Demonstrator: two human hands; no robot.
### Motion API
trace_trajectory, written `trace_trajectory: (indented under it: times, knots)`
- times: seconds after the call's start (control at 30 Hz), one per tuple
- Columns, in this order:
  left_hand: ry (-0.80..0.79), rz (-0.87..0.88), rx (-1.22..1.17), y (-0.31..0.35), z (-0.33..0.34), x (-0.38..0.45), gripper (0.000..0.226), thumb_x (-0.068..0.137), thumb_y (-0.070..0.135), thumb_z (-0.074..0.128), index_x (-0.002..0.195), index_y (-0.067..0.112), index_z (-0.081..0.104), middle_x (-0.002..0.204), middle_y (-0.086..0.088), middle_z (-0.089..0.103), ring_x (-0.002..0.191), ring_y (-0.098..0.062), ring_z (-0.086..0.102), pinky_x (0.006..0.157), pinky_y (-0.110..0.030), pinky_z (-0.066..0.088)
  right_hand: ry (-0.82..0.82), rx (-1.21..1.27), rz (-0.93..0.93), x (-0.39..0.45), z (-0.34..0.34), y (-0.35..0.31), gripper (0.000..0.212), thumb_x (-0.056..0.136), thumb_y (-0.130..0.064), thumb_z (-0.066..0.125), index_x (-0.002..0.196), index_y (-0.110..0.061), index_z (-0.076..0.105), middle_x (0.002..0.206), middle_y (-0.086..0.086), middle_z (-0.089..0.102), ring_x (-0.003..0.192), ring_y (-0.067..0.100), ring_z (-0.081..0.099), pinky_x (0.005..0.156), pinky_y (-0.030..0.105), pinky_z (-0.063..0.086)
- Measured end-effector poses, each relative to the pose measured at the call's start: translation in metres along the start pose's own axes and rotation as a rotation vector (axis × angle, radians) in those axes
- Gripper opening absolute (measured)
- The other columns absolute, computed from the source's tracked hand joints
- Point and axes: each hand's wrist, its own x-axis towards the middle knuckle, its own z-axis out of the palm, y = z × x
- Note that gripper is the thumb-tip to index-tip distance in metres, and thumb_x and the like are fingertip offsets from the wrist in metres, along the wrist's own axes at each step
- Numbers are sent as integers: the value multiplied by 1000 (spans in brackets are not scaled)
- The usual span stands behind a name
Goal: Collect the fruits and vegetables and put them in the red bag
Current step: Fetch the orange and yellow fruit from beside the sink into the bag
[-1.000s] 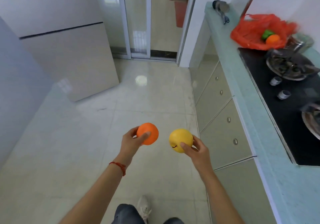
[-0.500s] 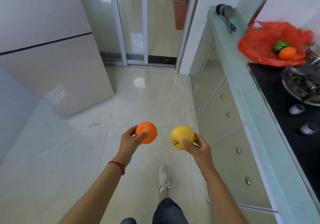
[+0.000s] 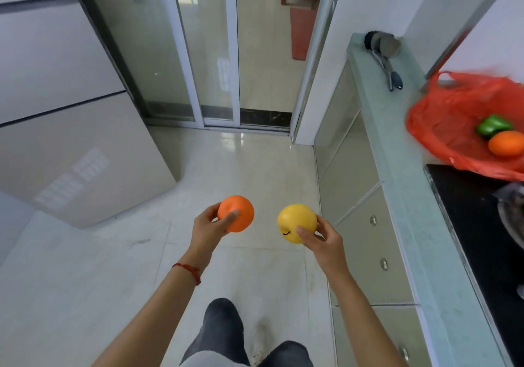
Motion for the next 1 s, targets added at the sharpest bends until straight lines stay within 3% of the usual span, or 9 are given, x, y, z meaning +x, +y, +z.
trace_trajectory:
  times: [0.33,0.6,0.7,0.83,1.0]
  knots:
    - [-61,6,5,68,19,170,36,80,18,67,114,12,56,114,-7,56,100,-25,57,66,-24,50,56,1,10,154,50,-60,78,43,-59,75,112,-27,59,108,1,65,94,18,66,87,48,54]
    - [-111,-12,77,123,41,281,48,79,19,68,123,8,52,116,-8,53,102,-26,55,71,-29,50,114,28,16,253,74,-108,74,46,-55,77,111,-27,57,113,6,64,95,21,65,86,45,55]
    - [-121,-18,101,137,58,311,50,80,19,68,125,8,51,117,-7,52,103,-26,54,76,-32,50,127,27,26,282,73,-118,82,44,-58,76,116,-22,58,114,7,64,97,22,65,85,44,55]
    - [-145,-23,131,154,88,351,52,80,21,68,127,8,49,119,-7,51,105,-27,53,79,-34,51,140,41,40,330,60,-131,64,62,-38,83,117,-19,57,117,9,62,99,24,63,86,43,54]
    - [-190,17,164,179,136,397,51,82,22,65,127,10,47,118,-6,50,105,-26,51,79,-33,49,157,33,5,393,35,-152,56,71,-22,79,121,-14,56,116,9,61,91,11,62,76,29,53]
